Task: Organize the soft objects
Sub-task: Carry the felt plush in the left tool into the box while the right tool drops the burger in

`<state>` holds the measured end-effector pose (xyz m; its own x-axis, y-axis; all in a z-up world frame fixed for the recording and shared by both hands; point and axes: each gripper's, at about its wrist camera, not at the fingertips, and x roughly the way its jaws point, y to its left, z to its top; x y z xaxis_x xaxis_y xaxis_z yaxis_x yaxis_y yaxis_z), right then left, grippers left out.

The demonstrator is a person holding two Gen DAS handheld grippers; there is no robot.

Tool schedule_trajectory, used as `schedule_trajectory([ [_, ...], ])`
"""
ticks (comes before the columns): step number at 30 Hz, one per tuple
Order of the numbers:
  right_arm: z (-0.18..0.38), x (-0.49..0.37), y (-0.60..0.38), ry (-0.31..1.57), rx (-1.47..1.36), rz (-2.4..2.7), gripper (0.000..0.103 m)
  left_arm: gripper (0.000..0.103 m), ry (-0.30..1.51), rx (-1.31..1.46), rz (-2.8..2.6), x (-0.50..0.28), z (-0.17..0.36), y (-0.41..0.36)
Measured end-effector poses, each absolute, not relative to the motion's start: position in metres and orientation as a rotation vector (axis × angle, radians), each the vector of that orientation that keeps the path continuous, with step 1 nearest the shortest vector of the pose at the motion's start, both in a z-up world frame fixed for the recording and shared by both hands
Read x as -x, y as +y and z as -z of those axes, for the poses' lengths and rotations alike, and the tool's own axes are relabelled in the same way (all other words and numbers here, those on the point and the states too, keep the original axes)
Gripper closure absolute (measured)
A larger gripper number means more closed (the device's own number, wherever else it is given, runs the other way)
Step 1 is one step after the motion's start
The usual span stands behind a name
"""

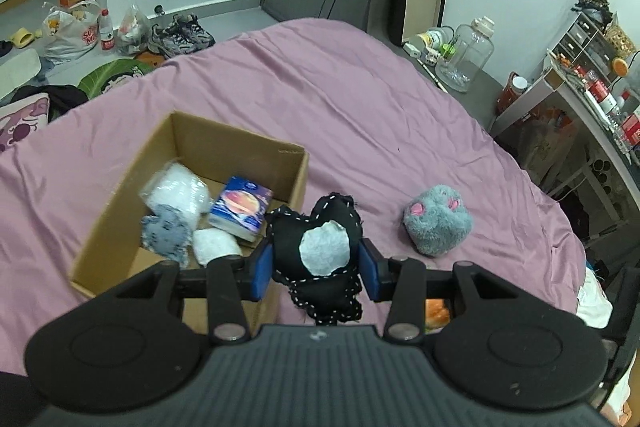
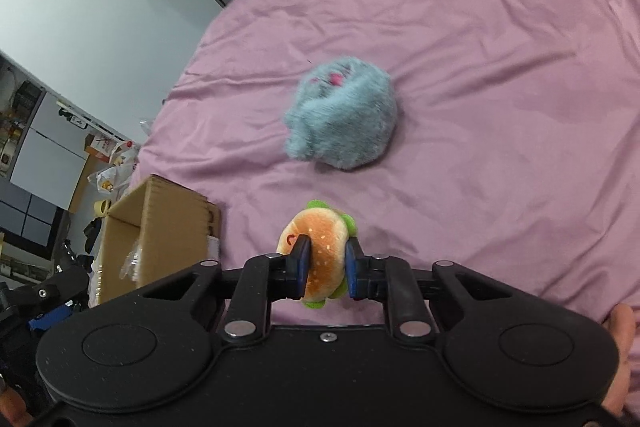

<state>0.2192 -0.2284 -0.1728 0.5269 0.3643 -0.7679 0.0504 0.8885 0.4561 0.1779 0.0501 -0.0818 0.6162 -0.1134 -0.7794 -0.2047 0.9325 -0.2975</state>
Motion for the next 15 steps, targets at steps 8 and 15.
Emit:
schedule_trajectory([
  [8, 0.129, -0.203, -0.207, 0.911, -0.432, -0.232, 0.085, 0.059, 0.874, 0.389, -0.06, -0.162, 0.068, 0.089],
  [15, 0.107, -0.194, -0.182, 0.87, -0.406, -0.263, 0.084, 0.059, 0.859, 0.405, -0.082, -0.158, 0.066, 0.117],
])
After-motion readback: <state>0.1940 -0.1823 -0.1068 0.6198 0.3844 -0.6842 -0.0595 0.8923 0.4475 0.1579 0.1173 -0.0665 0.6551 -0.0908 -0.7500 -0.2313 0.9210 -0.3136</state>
